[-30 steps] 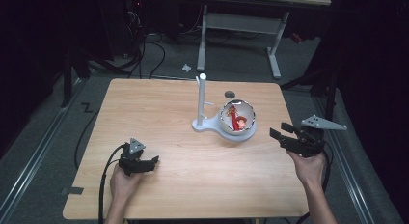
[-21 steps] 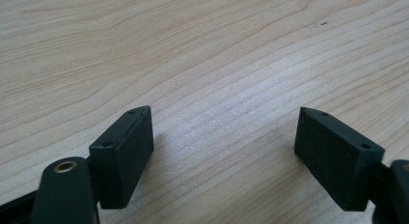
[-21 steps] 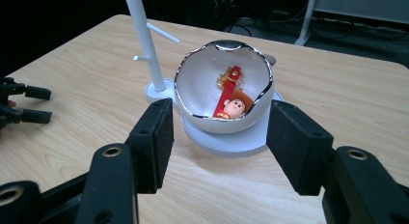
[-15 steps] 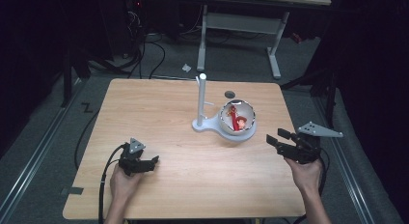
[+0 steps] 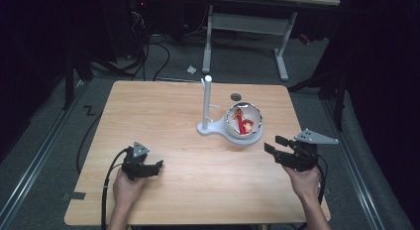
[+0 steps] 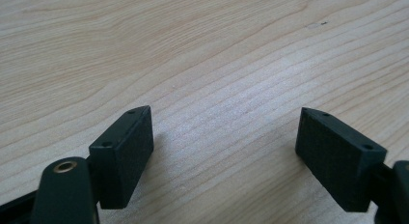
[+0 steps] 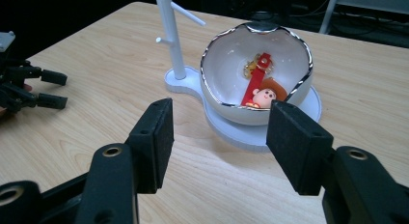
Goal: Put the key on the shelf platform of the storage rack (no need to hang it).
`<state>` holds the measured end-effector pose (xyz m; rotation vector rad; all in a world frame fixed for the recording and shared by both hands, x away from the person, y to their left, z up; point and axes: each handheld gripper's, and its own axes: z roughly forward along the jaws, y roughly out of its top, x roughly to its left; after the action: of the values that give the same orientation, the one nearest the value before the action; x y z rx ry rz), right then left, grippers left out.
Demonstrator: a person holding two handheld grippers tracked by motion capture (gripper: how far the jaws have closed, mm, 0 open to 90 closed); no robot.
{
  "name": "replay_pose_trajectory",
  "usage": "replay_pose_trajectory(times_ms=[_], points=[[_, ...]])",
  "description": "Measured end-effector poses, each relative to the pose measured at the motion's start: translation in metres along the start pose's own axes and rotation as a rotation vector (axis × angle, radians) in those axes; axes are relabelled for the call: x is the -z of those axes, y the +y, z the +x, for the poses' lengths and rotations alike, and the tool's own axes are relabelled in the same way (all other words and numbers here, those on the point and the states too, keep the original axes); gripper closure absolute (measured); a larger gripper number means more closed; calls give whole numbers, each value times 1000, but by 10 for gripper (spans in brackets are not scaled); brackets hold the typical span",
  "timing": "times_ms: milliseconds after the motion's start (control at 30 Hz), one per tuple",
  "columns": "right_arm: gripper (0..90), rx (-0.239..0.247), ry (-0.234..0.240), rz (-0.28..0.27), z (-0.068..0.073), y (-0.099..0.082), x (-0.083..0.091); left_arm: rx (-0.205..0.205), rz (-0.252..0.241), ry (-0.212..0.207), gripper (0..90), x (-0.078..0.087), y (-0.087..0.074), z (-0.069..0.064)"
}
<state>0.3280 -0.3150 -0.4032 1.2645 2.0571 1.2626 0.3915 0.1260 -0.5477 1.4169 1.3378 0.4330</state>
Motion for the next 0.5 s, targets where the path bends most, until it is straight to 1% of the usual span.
replay_pose_trajectory(times_ms=[167,300,400,500], points=[[431,13,8,7,6,-1,-6,2,-1,0,214,0,0,0],[431,11,16,8,9,-2,-10,2,-1,0,214,0,0,0],[431,11,28,16,12,-5,-18,2,-1,0,214,0,0,0],[431,19,27,24,15,-7,-24,2,-1,0,214,0,0,0]])
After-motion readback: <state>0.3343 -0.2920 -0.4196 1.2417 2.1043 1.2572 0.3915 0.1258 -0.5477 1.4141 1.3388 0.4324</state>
